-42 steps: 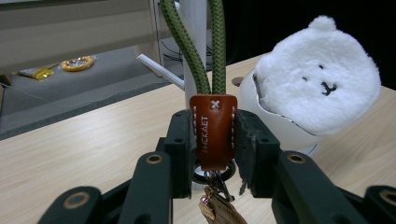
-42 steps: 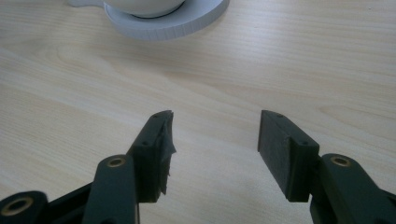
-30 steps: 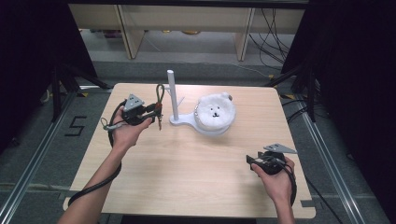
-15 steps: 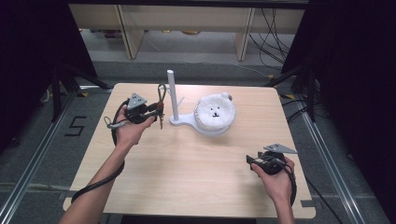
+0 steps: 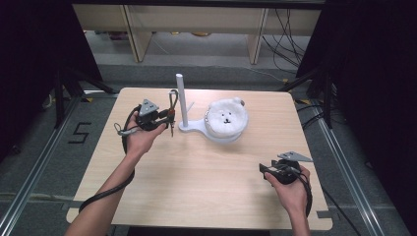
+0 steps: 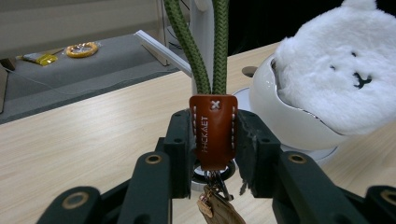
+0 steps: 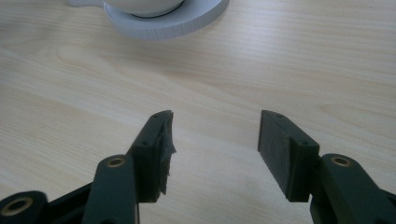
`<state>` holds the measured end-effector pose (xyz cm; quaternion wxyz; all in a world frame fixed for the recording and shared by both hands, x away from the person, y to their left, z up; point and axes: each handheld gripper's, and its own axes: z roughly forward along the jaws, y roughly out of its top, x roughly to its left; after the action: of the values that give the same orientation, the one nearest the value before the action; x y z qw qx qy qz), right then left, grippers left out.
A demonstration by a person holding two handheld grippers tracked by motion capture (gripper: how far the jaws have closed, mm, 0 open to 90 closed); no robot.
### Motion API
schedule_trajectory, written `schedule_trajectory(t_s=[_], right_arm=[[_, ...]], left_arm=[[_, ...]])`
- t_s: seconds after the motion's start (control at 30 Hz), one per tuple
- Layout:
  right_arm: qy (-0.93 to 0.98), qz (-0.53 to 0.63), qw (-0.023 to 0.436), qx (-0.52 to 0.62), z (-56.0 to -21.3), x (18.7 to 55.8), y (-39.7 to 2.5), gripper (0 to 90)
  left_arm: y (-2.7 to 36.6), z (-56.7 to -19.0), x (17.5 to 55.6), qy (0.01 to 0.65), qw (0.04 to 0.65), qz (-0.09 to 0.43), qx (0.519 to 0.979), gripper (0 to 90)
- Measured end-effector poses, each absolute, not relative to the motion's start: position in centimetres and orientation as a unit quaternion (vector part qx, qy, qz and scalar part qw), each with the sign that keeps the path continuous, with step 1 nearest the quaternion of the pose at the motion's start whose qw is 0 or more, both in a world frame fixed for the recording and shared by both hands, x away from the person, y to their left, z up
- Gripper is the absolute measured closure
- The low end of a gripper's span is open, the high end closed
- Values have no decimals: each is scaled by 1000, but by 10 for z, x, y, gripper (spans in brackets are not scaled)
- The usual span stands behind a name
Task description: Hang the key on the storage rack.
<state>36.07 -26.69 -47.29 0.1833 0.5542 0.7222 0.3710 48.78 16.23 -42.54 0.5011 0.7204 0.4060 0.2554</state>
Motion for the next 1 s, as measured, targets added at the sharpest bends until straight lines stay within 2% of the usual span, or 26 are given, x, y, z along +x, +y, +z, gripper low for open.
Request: schedule_trajectory(t_s=[0.63,1.0], right_arm=[[721,373,183,554,-473,360,-267,460],[728,370,193,544,-474,362,-270,458]], left_arm=[[158,-431,490,404,491,266,724,649],[178,-434,477,412,475,268,730,544]])
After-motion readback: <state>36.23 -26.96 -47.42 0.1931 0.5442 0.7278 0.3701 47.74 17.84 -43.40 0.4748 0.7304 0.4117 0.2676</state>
